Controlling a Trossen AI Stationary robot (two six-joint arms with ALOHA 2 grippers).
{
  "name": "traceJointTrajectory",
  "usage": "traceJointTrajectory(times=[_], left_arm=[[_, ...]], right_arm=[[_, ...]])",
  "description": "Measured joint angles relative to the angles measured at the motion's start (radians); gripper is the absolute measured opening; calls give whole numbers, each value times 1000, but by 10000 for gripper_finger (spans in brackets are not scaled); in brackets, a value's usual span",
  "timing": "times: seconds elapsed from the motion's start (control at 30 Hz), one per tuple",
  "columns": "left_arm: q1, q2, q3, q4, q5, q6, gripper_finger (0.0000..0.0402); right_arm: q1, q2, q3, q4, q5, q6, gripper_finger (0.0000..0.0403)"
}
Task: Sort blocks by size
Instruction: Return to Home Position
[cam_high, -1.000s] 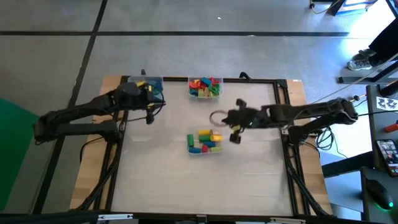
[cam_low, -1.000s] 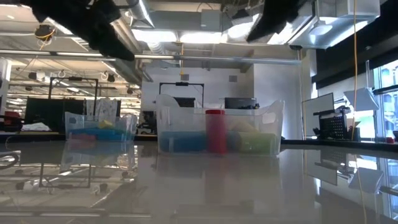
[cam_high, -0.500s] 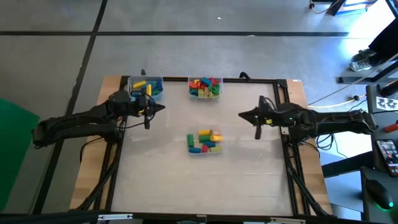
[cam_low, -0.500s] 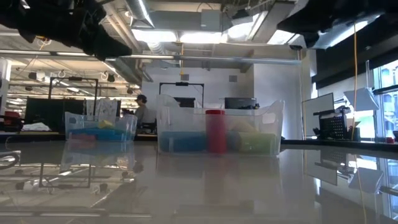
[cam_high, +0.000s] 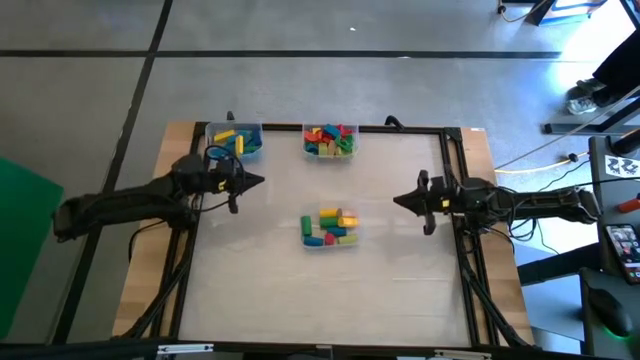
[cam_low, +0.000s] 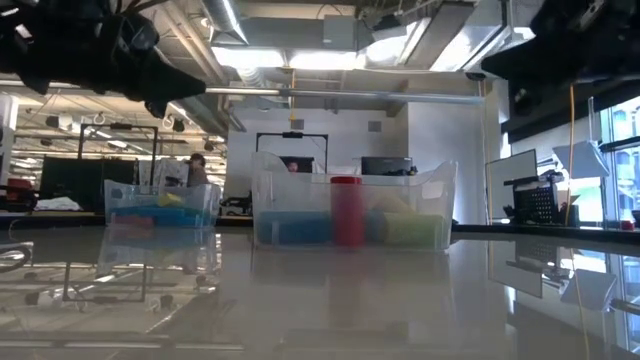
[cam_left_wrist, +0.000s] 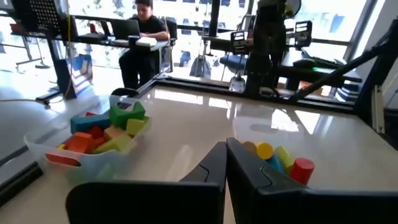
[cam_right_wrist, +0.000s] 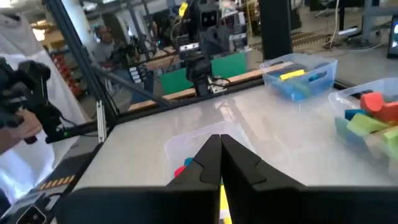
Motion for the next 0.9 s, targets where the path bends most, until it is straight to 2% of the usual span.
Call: traceJointTrajectory(times=[0.23, 0.43, 0.53, 0.63, 0.73, 0.9], left_arm=[[3, -49, -20, -35, -84, 19, 1], [1, -47, -25, -28, -83, 15, 1], [-1, -56, -67, 14, -68, 3, 1], [0, -89, -129, 84, -53, -64, 1], [-2, -139, -174, 78, -12, -98, 1], [-48, -243, -202, 65, -24, -134, 1]], right_arm=[[0, -122, -32, -32, 5, 4, 10], [0, -127, -30, -53, 2, 6, 10], [0, -130, -39, -107, -17, -17, 10], [0, -147, -57, -124, -22, -24, 10], [0, -172, -78, -126, -22, -26, 10], [0, -243, -116, -131, 11, -25, 10]])
